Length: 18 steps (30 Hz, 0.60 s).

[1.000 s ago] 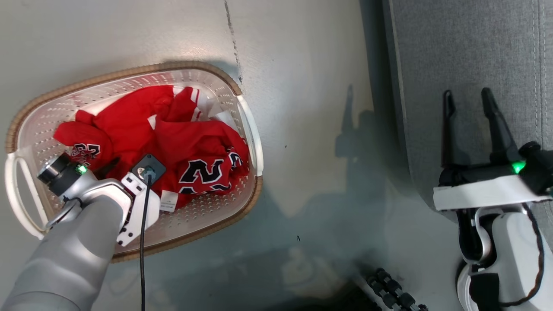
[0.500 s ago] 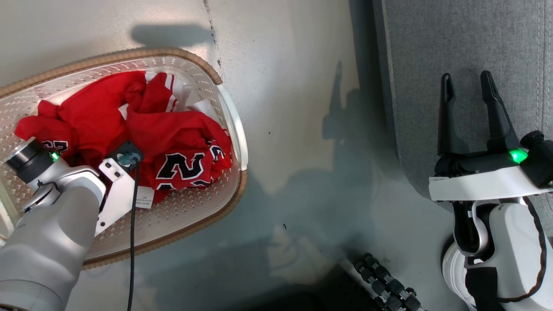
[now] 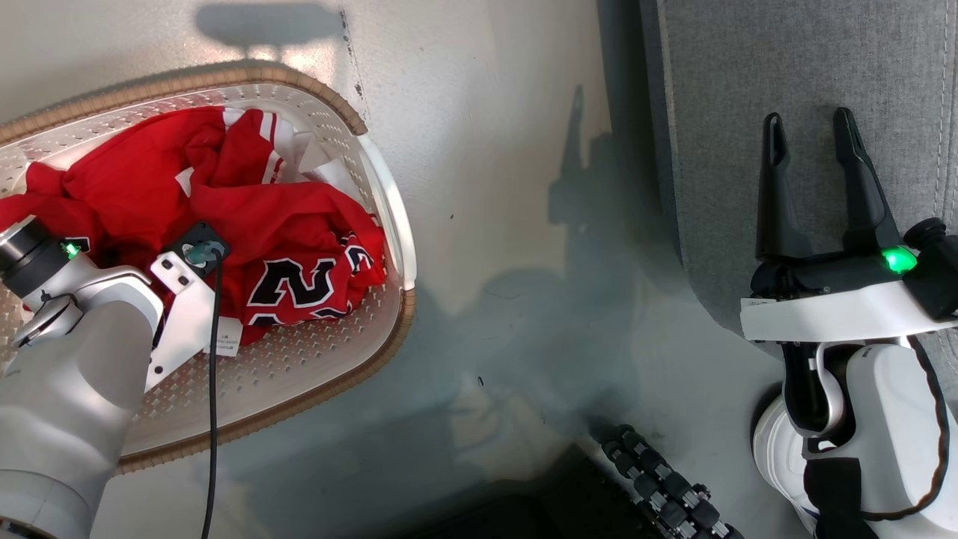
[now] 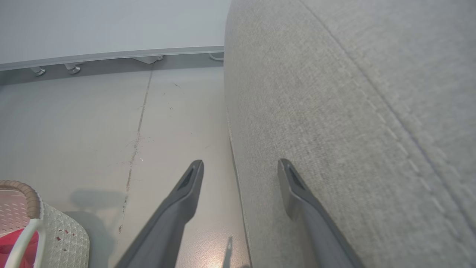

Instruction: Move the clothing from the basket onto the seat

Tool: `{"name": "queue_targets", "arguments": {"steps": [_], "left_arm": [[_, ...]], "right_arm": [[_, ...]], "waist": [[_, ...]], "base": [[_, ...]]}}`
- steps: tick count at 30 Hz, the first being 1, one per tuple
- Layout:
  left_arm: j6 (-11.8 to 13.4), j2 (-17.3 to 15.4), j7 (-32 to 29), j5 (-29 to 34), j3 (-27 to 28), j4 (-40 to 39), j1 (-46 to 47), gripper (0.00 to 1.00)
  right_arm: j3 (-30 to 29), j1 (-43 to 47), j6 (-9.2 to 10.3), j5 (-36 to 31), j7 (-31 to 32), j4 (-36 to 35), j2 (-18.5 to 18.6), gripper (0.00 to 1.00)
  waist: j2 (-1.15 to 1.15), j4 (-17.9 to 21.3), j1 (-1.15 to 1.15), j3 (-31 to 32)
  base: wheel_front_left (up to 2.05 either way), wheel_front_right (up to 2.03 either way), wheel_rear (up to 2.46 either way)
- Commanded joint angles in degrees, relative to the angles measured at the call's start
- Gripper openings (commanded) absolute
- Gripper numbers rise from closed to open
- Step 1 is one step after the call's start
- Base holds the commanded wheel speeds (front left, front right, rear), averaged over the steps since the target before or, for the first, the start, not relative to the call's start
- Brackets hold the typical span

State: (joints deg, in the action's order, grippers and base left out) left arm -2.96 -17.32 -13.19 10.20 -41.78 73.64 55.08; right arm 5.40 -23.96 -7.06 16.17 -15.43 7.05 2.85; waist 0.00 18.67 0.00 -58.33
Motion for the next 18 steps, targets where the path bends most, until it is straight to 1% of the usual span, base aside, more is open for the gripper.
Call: {"name": "queue_targets", "arguments": {"steps": [1, 9, 18], "left_arm": [[0.27, -1.17, -0.25, -0.28, -0.12, 0.34, 0.66, 0.0], [-0.35, -1.67, 0.34, -2.32, 0.39, 0.29, 0.03, 0.0], [-1.17, 0.34, 2.56, -3.92, -0.14, 0.23, -2.02, 0.0]], "right_arm": [[0.19, 0.05, -0.78, 1.44, 0.75, 2.67, -0.09, 1.0], [0.76, -1.55, -0.78, 1.32, 0.73, 2.28, -0.01, 1.0], [-0.72, -1.65, -0.48, -0.67, 0.51, 2.29, 0.3, 1.0]], "waist": [[0.0, 0.08, 0.0, 0.03], [0.0, 0.72, 0.0, 1.06], [0.0, -0.53, 0.0, 5.58]], "base": [[0.0, 0.0, 0.0], [0.0, 0.0, 0.0], [0.0, 0.0, 0.0]]}}
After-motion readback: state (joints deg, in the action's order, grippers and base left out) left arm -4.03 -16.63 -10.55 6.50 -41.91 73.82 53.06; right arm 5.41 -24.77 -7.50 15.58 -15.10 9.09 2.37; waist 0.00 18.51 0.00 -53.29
